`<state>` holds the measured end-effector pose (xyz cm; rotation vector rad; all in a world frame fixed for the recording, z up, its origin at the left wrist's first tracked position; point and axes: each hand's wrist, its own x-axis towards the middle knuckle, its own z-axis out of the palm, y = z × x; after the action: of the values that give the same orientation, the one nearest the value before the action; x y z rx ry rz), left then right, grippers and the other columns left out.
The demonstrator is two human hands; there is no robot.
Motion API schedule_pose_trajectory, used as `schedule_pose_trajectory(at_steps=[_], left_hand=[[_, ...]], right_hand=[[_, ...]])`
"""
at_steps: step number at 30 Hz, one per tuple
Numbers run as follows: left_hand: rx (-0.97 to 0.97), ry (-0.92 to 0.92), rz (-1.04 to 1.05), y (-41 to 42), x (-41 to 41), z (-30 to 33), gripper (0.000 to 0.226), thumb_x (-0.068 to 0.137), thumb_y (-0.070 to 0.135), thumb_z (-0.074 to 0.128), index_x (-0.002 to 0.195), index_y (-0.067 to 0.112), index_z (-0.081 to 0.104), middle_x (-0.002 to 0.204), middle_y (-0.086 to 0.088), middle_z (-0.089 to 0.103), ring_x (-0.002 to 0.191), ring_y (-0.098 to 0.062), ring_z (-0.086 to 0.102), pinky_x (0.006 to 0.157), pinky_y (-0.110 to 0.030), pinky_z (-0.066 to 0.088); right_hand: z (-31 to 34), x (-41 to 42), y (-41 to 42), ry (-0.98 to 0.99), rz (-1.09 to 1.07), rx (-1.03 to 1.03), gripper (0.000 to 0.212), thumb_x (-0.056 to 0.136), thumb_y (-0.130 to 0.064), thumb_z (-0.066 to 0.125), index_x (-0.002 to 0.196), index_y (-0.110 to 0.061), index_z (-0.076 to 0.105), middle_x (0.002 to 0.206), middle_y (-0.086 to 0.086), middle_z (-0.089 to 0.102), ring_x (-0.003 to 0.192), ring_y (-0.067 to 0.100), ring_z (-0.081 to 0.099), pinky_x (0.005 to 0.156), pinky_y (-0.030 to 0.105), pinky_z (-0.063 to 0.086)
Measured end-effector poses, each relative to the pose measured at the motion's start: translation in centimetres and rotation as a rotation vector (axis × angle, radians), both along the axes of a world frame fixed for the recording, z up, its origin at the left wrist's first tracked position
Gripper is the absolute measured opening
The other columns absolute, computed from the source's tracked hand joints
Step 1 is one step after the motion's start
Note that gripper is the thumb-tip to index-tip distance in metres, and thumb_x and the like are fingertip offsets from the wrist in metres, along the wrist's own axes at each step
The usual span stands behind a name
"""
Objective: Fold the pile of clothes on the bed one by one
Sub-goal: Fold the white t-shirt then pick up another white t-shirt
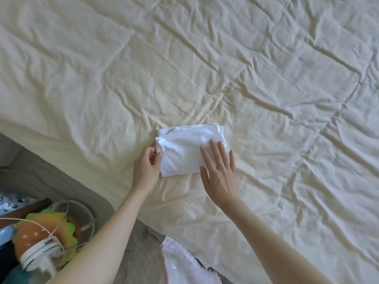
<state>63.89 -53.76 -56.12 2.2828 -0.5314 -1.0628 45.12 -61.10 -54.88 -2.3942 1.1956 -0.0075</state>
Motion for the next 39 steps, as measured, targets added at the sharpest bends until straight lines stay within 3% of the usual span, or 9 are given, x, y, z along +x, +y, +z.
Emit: schedule_pose_trajectory(at_steps=[6,9,11,15,17,21,24,31,39], left_hand=[[0.046,-0.049,-0.002,-1.0,0.6,-0.9,0.013,0.093,0.028,0.057,0.088,0.016,0.054,0.073,0.015,0.055,0.068,-0.004,0.051,0.055,-0.014,0.032],[0.052,-0.069,0.010,-1.7,1.0,-0.8,0.016,0.091,0.030,0.059,0.087,0.016,0.053,0.073,0.015,0.052,0.070,-0.008,0.050,0.056,-0.014,0.032],[0.049,-0.045,0.040,-1.7,1.3,-0.7,0.019,0.090,0.032,0.061,0.094,0.014,0.055,0.079,0.012,0.056,0.075,-0.009,0.052,0.062,-0.015,0.035],[0.093,0.149,0.115,-1.5,2.0,-0.8,0.024,0.091,0.026,0.061,0.110,0.010,0.060,0.105,-0.003,0.064,0.095,-0.018,0.060,0.087,-0.034,0.049],[0.079,0.296,0.175,-1.6,2.2,-0.6,0.022,0.092,0.018,0.060,0.113,0.011,0.058,0.111,-0.007,0.064,0.100,-0.023,0.062,0.089,-0.040,0.051],[0.056,0.499,0.340,-2.6,2.4,-0.1,0.019,0.092,0.008,0.057,0.110,0.014,0.054,0.099,0.002,0.062,0.082,-0.014,0.063,0.064,-0.026,0.050],[0.045,0.488,0.319,-2.8,2.7,0.5,0.017,0.092,0.008,0.057,0.107,0.015,0.054,0.100,0.001,0.062,0.084,-0.017,0.062,0.065,-0.028,0.049],[-0.039,0.469,0.307,0.4,2.7,4.5,0.008,0.091,0.014,0.059,0.096,0.020,0.059,0.095,-0.002,0.066,0.076,-0.016,0.066,0.059,-0.025,0.051],[-0.074,0.481,0.262,9.3,0.1,12.0,0.011,0.090,0.014,0.062,0.097,0.022,0.060,0.090,-0.001,0.069,0.075,-0.011,0.068,0.052,-0.018,0.050]], right_hand=[[-1.8,0.0,-2.5,0.264,0.110,0.179,0.051,0.102,-0.040,0.028,0.150,-0.031,0.015,0.157,-0.003,-0.008,0.146,0.023,-0.011,0.115,0.050,-0.011],[-0.6,0.6,-3.7,-0.034,-0.097,0.200,0.038,0.097,-0.019,0.049,0.135,-0.013,0.052,0.152,0.013,0.031,0.142,0.031,0.024,0.114,0.052,0.022],[0.0,0.6,-4.0,-0.167,-0.380,0.163,0.033,0.093,-0.014,0.056,0.125,-0.006,0.057,0.138,0.014,0.046,0.128,0.028,0.044,0.104,0.043,0.038],[0.1,0.4,-6.0,-0.243,-0.902,0.714,0.027,0.090,-0.026,0.060,0.113,-0.012,0.058,0.100,-0.001,0.058,0.087,0.014,0.057,0.077,0.028,0.049],[0.1,0.1,-7.3,-0.272,-0.917,0.921,0.014,0.090,-0.021,0.061,0.098,-0.009,0.064,0.081,0.000,0.059,0.072,0.015,0.056,0.064,0.024,0.048],[0.0,-0.3,-9.5,-0.311,-0.940,1.205,0.011,0.090,-0.011,0.061,0.098,-0.008,0.067,0.095,0.012,0.068,0.084,0.023,0.065,0.074,0.032,0.055],[0.3,-0.1,-10.3,-0.271,-0.967,1.348,0.021,0.089,-0.010,0.062,0.107,-0.002,0.064,0.094,0.008,0.066,0.083,0.020,0.063,0.074,0.033,0.055],[4.1,-0.7,-7.3,-0.291,-0.978,1.386,0.017,0.085,-0.009,0.067,0.102,-0.007,0.067,0.093,0.004,0.070,0.083,0.018,0.067,0.070,0.032,0.054],[10.7,-4.6,4.1,-0.427,-1.070,1.424,0.008,0.084,-0.007,0.066,0.082,-0.014,0.066,0.079,0.001,0.069,0.069,0.014,0.066,0.065,0.028,0.052]])
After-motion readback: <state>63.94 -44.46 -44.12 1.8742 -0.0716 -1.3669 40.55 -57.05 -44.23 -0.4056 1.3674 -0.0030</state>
